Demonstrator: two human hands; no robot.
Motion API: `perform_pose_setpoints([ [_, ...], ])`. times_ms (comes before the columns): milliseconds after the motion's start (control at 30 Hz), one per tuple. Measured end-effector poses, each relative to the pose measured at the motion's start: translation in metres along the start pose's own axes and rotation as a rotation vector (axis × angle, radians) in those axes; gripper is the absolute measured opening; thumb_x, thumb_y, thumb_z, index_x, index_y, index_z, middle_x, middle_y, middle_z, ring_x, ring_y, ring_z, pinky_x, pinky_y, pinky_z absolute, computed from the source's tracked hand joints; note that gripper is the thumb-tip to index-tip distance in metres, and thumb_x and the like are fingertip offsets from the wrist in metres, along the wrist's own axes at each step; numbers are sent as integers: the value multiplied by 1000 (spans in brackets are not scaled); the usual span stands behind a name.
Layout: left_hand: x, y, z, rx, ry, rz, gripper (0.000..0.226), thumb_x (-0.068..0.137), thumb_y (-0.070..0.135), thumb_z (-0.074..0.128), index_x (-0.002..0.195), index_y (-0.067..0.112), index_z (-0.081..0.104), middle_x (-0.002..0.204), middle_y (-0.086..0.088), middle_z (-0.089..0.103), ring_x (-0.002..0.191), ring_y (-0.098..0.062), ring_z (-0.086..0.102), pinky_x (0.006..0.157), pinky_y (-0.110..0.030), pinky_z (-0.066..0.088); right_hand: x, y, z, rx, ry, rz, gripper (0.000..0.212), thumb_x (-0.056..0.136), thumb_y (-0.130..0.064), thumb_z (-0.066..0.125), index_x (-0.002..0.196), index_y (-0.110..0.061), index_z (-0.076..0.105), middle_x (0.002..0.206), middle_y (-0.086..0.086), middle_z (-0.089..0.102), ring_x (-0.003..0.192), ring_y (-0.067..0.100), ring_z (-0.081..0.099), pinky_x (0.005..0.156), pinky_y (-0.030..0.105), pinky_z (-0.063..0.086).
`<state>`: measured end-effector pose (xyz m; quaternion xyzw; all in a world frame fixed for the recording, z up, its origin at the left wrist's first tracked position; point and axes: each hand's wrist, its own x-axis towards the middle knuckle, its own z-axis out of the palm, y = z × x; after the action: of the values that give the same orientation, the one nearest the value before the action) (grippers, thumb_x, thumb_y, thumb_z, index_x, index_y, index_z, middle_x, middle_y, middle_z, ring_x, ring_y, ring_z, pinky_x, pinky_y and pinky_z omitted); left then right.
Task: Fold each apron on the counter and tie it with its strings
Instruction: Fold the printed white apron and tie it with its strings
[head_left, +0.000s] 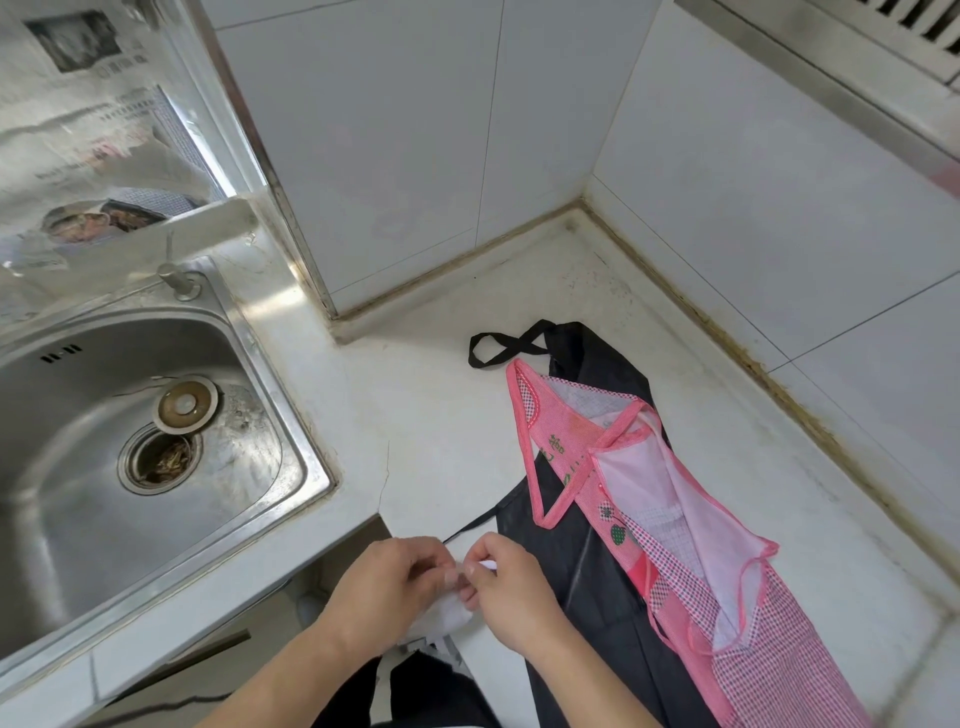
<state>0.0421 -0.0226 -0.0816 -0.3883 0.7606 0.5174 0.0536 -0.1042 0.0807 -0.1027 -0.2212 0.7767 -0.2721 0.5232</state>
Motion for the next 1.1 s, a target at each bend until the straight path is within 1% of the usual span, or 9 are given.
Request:
perform_pose_setpoints([
  [200, 6, -5, 3, 156, 68, -66, 24, 101, 23, 58, 79, 34, 60, 72, 11, 66, 68, -7, 59, 62, -20, 45, -5, -8, -6, -43, -47, -69, 17, 103, -13, 53, 91, -20, 62, 89, 8, 76, 74, 12, 70, 79, 34, 58],
  [267, 9, -3, 3, 186, 31, -69, 28, 100, 21, 56, 77, 35, 58, 69, 13, 64, 67, -4, 57, 60, -16, 41, -6, -11, -7, -72, -63, -108, 18, 101, -17, 56, 88, -28, 64, 84, 3, 75, 71, 10, 67, 72, 34, 56],
  [333, 12, 2, -1, 216, -24, -77, 28, 100, 22, 56, 76, 35, 59, 67, 12, 63, 64, -3, 56, 58, -16, 38, -7, -13, -6, -100, -53, -149, 15, 98, -20, 60, 87, -28, 67, 78, -7, 71, 65, 6, 62, 59, 24, 48],
  [467, 16, 6, -11, 209, -147, -129, 22, 94, 18, 54, 77, 25, 67, 66, 9, 64, 57, -3, 54, 57, -17, 39, -6, -17, -3, -54, 62, -214, 9, 90, -20, 74, 82, -23, 69, 79, -11, 70, 69, 9, 62, 61, 20, 46],
  [633, 12, 3, -6, 46, -154, -137, 25, 92, 34, 65, 70, 22, 63, 61, 11, 56, 56, -6, 44, 58, -21, 37, -1, -21, 3, -3, 101, -205, 10, 85, -21, 77, 80, -20, 68, 75, 3, 70, 63, 12, 59, 66, 31, 53],
  [767, 15, -4, -6, -53, -68, -185, 24, 94, 30, 68, 73, 19, 69, 61, 5, 61, 57, -8, 49, 62, -41, 45, 1, -17, 2, 185, 29, -166, 12, 85, -13, 73, 84, -24, 69, 86, 9, 71, 76, 13, 65, 70, 38, 60],
  [900, 16, 1, -11, -170, -96, -207, 24, 92, 31, 64, 75, 14, 70, 63, -5, 58, 62, -12, 48, 65, -33, 38, 2, -9, -1, 54, -24, -252, 28, 84, 0, 73, 88, -27, 68, 94, -3, 70, 89, 17, 65, 77, 26, 58],
  [1000, 18, 7, -13, -175, -115, -193, 39, 99, 27, 58, 66, 7, 50, 62, -3, 40, 61, -15, 35, 62, -31, 29, 4, -13, -3, -52, 38, -332, 28, 81, 3, 73, 83, -24, 66, 89, -6, 66, 83, 16, 62, 72, 17, 51],
  [1100, 20, 11, -18, -210, -119, -192, 39, 101, 20, 54, 65, 10, 44, 63, -3, 35, 60, -16, 30, 61, -32, 26, 9, -15, -6, -110, 60, -389, 28, 80, 4, 71, 79, -24, 65, 87, -8, 64, 79, 15, 60, 71, 23, 52],
])
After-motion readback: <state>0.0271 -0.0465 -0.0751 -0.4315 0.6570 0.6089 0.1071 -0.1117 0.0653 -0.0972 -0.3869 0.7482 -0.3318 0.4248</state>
